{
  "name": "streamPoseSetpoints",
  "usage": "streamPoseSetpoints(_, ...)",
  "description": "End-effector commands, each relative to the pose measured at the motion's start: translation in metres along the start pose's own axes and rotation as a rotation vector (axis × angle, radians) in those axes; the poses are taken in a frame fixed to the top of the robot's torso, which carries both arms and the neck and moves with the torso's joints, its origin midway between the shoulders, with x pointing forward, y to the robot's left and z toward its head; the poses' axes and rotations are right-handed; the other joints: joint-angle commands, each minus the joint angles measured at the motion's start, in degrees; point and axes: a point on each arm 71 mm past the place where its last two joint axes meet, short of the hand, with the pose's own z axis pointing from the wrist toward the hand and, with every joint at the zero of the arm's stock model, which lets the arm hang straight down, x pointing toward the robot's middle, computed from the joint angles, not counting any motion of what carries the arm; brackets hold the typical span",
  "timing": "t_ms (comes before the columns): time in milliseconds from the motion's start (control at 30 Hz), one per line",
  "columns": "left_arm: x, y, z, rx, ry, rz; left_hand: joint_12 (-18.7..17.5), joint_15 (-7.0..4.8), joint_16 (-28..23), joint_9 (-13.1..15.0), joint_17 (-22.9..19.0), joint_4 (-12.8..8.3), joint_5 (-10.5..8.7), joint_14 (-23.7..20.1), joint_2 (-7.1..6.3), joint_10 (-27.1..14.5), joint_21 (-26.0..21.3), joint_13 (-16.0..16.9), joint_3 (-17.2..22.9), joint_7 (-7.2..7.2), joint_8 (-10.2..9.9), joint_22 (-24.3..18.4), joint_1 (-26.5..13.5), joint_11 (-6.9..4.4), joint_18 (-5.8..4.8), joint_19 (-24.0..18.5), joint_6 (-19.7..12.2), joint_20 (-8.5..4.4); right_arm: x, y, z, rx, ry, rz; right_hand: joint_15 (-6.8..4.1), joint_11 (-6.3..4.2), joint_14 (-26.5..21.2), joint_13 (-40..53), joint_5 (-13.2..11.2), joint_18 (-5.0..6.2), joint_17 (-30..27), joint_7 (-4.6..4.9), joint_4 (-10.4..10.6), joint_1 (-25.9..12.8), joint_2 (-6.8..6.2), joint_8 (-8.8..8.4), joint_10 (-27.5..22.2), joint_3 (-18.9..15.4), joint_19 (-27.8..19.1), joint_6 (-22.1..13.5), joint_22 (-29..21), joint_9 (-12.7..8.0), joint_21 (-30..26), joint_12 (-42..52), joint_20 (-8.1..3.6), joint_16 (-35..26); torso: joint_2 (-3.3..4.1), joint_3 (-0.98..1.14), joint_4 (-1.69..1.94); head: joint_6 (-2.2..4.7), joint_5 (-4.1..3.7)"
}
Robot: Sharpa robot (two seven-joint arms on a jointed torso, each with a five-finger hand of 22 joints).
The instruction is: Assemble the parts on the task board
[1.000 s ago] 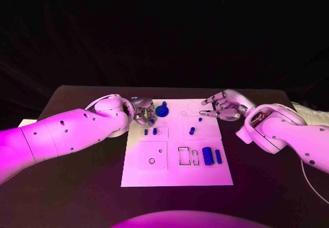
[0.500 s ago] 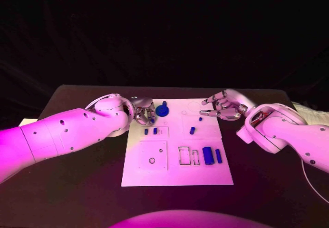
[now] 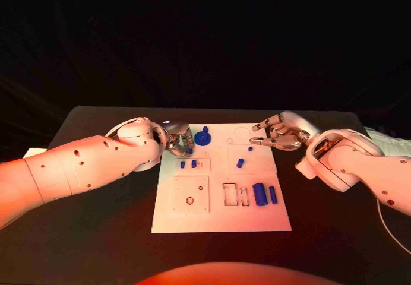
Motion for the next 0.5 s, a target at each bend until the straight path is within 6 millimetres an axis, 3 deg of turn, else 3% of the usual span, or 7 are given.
streamPoseSetpoints(33,0.001,0.003,-0.001,-0.015,0.016,0.003,-0.32,0.58,-0.40,-0.11,-0.11,-0.23,-0.35,1.28,-0.13,-0.52,-0.31,-0.04,0.11,0.16,-0.10,-0.04,-0.15,0.08,-0.23,0.41,-0.29,0.60,0.001,-0.001,0.000,0.002,0.012,-0.005,-0.28,-0.03,3.38,-0.19,0.29,0.65,4.12,-0.14,-0.02,0.11,0.63,0.05,-0.47,-0.29,-0.50,0.32,-0.15,0.05,-0.26,-0.39,-0.08,-0.39,-0.01,0.01,-0.03,-0.04,-0.04)
streamPoseSetpoints(167,0.000,0.006,-0.004,-0.015,0.009,-0.005,-0.42,0.65,-0.38,-0.14,-0.21,-0.39,-0.31,1.26,0.03,-0.56,-0.47,0.01,0.23,0.22,0.07,-0.12,0.08,0.15,-0.18,0.37,0.10,0.70,-0.001,-0.005,0.000,0.019,0.012,-0.013,-0.43,-0.23,2.17,-11.09,0.72,1.12,-0.01,-0.34,-0.78,2.01,1.97,0.22,-8.85,0.17,-1.59,0.70,-2.58,0.18,-1.70,-14.83,-0.24,-3.57,-0.03,-0.03,0.00,0.09,-0.26)
streamPoseSetpoints(200,0.000,0.007,-0.005,-0.014,0.006,-0.011,-0.44,0.66,-0.35,-0.16,-0.19,-0.49,-0.28,1.26,0.12,-0.54,-0.53,0.03,0.35,0.23,0.11,-0.15,0.23,0.16,-0.16,0.36,0.24,0.74,-0.001,-0.007,0.000,0.024,0.010,-0.018,-0.59,-0.38,1.61,-16.80,0.93,1.32,-1.73,-0.46,-1.36,3.52,2.62,0.41,-13.34,0.82,-2.15,1.24,-3.78,0.30,-2.41,-22.49,-0.31,-4.96,-0.05,-0.05,-0.01,0.12,-0.30)
streamPoseSetpoints(300,-0.003,0.012,-0.010,-0.012,-0.014,-0.041,-0.43,0.66,-0.26,-0.20,-0.23,-0.92,-0.22,1.26,0.52,-0.25,-0.63,0.10,1.06,0.24,0.33,-0.18,0.90,0.16,-0.09,0.34,0.96,0.84,-0.004,-0.012,0.001,0.033,0.003,-0.060,-0.83,-0.51,0.90,-24.28,0.33,1.59,-4.57,-0.53,-2.87,8.05,3.63,0.91,-17.89,3.13,-2.71,3.08,-5.23,0.65,-3.38,-32.19,-0.67,-7.44,-0.07,-0.06,0.02,0.21,-0.25)
streamPoseSetpoints(433,-0.011,0.025,-0.018,-0.005,-0.074,-0.216,-0.12,0.41,-0.41,-0.29,-0.87,-2.48,-0.05,1.02,1.22,1.05,-2.52,0.18,4.25,0.21,0.70,-1.23,2.98,-0.01,0.38,-0.17,2.39,0.82,-0.007,-0.018,0.002,0.036,0.004,-0.206,-0.22,0.47,1.37,-38.02,-1.57,1.51,-5.94,-0.03,-4.38,13.14,2.63,0.98,-18.48,7.38,-2.07,5.33,-4.97,0.85,-3.30,-46.53,-0.32,-8.68,-0.14,-0.04,0.14,0.51,-0.59)
streamPoseSetpoints(500,-0.016,0.031,-0.022,0.006,-0.112,-0.356,-0.38,0.55,-2.30,-0.40,-4.32,-3.62,-0.01,-0.23,1.07,0.79,-6.99,0.04,6.83,0.62,0.78,-3.80,3.86,0.31,1.15,-1.62,2.95,0.86,-0.007,-0.019,0.003,0.034,0.009,-0.291,-0.59,0.70,1.59,-43.69,-2.18,1.45,-6.36,-0.79,-4.79,14.25,1.53,0.82,-16.42,9.59,-1.87,6.62,-4.98,0.89,-3.34,-50.91,0.01,-9.08,-0.12,-0.02,0.09,0.62,-0.60)
